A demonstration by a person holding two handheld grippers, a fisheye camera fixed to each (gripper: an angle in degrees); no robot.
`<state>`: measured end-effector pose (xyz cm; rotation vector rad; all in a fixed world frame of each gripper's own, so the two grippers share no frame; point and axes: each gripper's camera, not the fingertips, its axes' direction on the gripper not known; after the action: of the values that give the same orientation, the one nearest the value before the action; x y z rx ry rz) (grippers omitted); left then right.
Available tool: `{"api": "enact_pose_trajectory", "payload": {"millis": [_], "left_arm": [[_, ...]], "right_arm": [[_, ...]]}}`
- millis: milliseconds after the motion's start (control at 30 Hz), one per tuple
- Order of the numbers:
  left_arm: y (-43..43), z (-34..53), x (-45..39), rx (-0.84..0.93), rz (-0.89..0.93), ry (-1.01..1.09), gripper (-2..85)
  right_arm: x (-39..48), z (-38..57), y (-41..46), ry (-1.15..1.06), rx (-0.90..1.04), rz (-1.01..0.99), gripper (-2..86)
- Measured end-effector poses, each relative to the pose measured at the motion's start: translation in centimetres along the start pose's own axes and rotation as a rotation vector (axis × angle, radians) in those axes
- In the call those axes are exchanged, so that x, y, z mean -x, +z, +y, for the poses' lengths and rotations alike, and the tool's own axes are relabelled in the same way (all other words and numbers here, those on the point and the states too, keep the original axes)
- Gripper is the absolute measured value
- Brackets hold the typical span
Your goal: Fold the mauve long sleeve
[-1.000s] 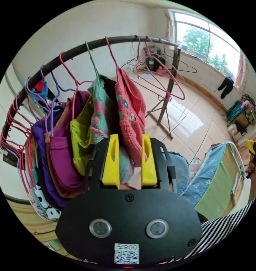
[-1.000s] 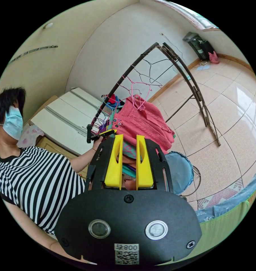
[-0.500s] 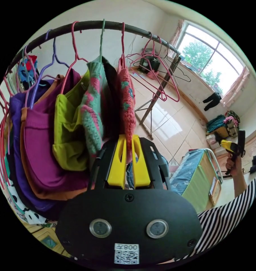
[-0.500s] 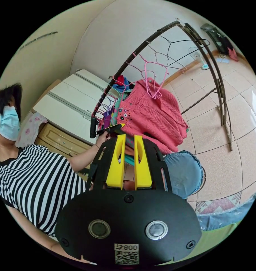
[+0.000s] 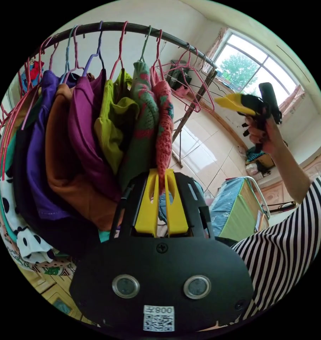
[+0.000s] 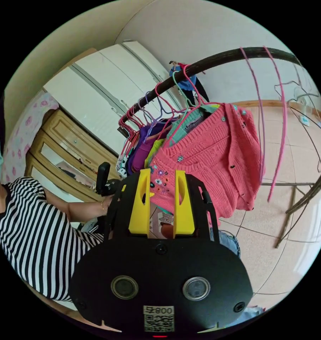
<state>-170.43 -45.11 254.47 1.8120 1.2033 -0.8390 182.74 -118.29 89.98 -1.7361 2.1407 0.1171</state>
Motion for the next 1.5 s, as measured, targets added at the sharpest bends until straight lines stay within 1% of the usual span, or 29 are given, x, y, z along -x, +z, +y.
{"api": "enact_pose_trajectory", "payload": {"millis": [133,233,333,467,633,900,1200,1367,1500], "left_arm": [[0.8,0.3,1.4,0.005,0.025,0.018,2.9],[1.2,0.4,2.5,0.004,0.033,0.044,2.9],[1.6,0.4,3.8,0.005,0.063,0.051,2.8],[2.2,0.6,5.2,0.001,0.104,0.053,2.9],[3.3,0.5,6.2,0.013,0.134,0.059,3.0],[6.4,0.0,5.3,0.075,0.074,0.176,3.6],[7.2,-0.3,4.0,-0.017,0.044,0.115,8.1],[8.0,-0.5,3.9,-0.032,0.087,0.034,7.8],[8.1,0.5,3.1,-0.03,0.139,0.008,7.5]], "right_arm": [[-3.1,-3.5,5.0,-0.044,0.079,0.038,11.2],[-5.3,-5.0,7.2,-0.046,0.071,0.028,11.2],[-7.8,-6.1,8.4,-0.017,0.033,-0.002,10.3],[-11.5,-6.9,11.2,0.048,0.089,-0.002,7.0],[-15.3,-6.7,12.9,0.092,0.075,-0.077,3.9],[-20.6,-5.9,13.8,0.13,0.111,-0.06,2.3],[-23.9,-4.9,15.5,0.159,0.108,-0.073,1.9],[-25.2,-4.3,15.9,0.165,0.117,-0.071,1.9],[-25.8,-3.8,15.5,0.158,0.135,-0.06,1.9]]}}
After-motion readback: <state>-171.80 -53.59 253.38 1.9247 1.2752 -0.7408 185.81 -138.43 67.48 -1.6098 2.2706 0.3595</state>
